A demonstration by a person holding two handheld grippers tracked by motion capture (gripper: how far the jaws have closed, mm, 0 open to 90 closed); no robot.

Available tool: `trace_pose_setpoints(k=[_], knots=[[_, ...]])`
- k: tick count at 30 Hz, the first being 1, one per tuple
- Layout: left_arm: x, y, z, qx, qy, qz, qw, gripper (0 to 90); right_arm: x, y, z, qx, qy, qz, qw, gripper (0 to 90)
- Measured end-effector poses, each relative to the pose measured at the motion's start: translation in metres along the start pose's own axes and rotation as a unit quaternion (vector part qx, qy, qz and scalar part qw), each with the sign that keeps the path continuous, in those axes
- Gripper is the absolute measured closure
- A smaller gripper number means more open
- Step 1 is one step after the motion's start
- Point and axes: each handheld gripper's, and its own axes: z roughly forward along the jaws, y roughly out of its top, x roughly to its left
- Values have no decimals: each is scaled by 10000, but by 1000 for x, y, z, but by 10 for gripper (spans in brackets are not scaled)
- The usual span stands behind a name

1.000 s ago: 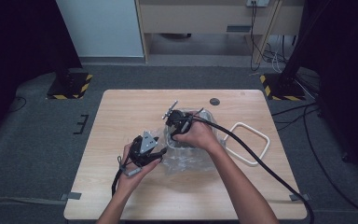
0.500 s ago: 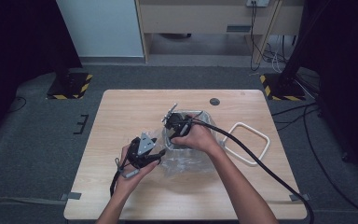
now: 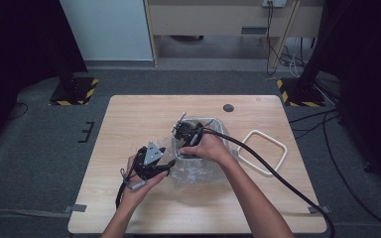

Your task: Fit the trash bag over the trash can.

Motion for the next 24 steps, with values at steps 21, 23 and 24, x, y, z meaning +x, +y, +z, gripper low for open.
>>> trace_pose_setpoints(k=[21, 23, 24], knots=[[3, -2, 1, 16, 57, -58, 10000, 359, -9, -1, -27, -269, -59, 84, 9996, 98], [4, -3, 1, 37, 70, -35, 10000, 355, -10, -1, -33, -323, -97, 78, 9994, 98], [4, -3, 0, 42, 71, -30, 10000, 354, -11, -1, -35, -369, -93, 85, 9992, 98]])
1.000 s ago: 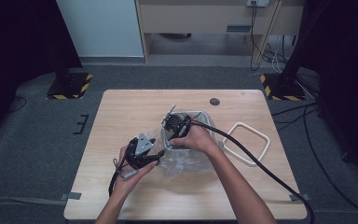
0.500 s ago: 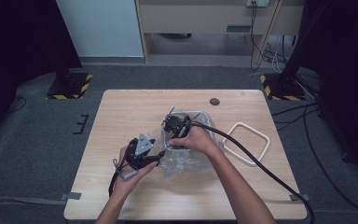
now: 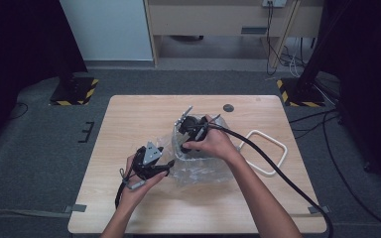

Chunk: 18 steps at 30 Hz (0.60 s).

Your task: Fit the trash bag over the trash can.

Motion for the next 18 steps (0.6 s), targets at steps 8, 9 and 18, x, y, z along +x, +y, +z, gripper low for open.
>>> trace_pose_setpoints(k=[8, 9, 18], knots=[[4, -1, -2, 18, 55, -23, 10000, 346, -6, -1, -25, -294, -133, -81, 9994, 162], [5, -1, -3, 22, 63, -20, 10000, 342, -8, -2, -28, -348, -168, -97, 9992, 181], [9, -4, -4, 90, 108, -17, 9999, 337, -12, -7, -45, -562, -76, -123, 9983, 340]])
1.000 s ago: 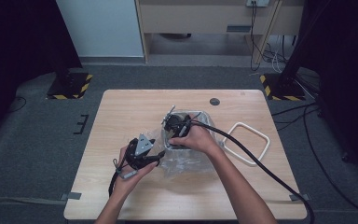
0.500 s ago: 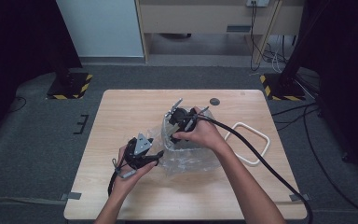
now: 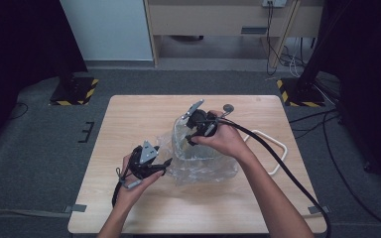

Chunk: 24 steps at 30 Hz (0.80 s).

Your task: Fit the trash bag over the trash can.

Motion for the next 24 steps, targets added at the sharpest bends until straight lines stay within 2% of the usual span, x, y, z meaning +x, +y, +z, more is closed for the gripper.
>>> trace_pose_setpoints(k=[2, 5, 9, 16, 20, 24], knots=[[0, -1, 1, 16, -12, 1, 10000, 338, 1, -3, 0, 48, 116, 8, 9999, 345], [0, -1, 2, 51, -10, 20, 10000, 338, 1, -8, 6, 160, 143, -20, 9998, 327], [1, 0, -1, -16, 12, -8, 10000, 341, 3, -11, 9, 210, 182, -68, 9996, 336], [4, 3, -7, -140, 44, -1, 9999, 341, 2, -9, -2, -13, 270, -125, 9996, 305], [5, 4, -11, -207, 77, -35, 9997, 343, -2, -11, -8, -4, 179, -132, 9998, 353], [9, 8, -20, -262, 144, -32, 9995, 344, -11, -15, -16, -52, 108, -43, 9999, 461]])
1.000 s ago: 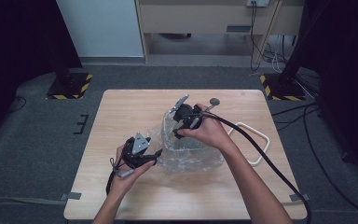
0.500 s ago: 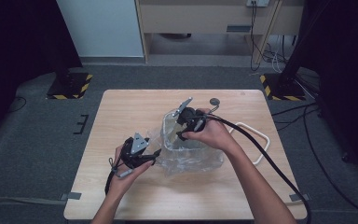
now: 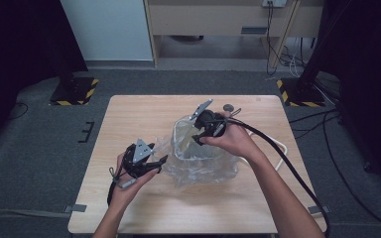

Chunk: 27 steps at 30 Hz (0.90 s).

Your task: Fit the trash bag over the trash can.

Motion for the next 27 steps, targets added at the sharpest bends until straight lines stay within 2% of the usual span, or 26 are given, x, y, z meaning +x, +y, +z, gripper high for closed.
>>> trace_pose_setpoints(k=[4, 9, 14, 17, 22, 27], knots=[[2, 3, -4, -56, 13, -20, 10000, 345, -4, -6, -3, -50, 28, 92, 9999, 561], [1, 5, -4, -53, 28, -29, 10000, 345, 1, -7, 2, -34, 73, 67, 9999, 584], [2, 2, -4, -21, 41, -43, 10000, 335, -5, -10, -5, -135, -6, 146, 9998, 545], [5, 0, -4, -9, 69, -145, 9999, 294, -14, -17, -15, -359, -37, 373, 9987, 518], [8, 0, -6, -25, 122, -190, 9997, 281, -32, -37, -34, -657, -226, 712, 9950, 438], [11, -1, -4, -10, 148, -203, 9997, 266, -48, -63, -50, -738, -417, 944, 9919, 375]])
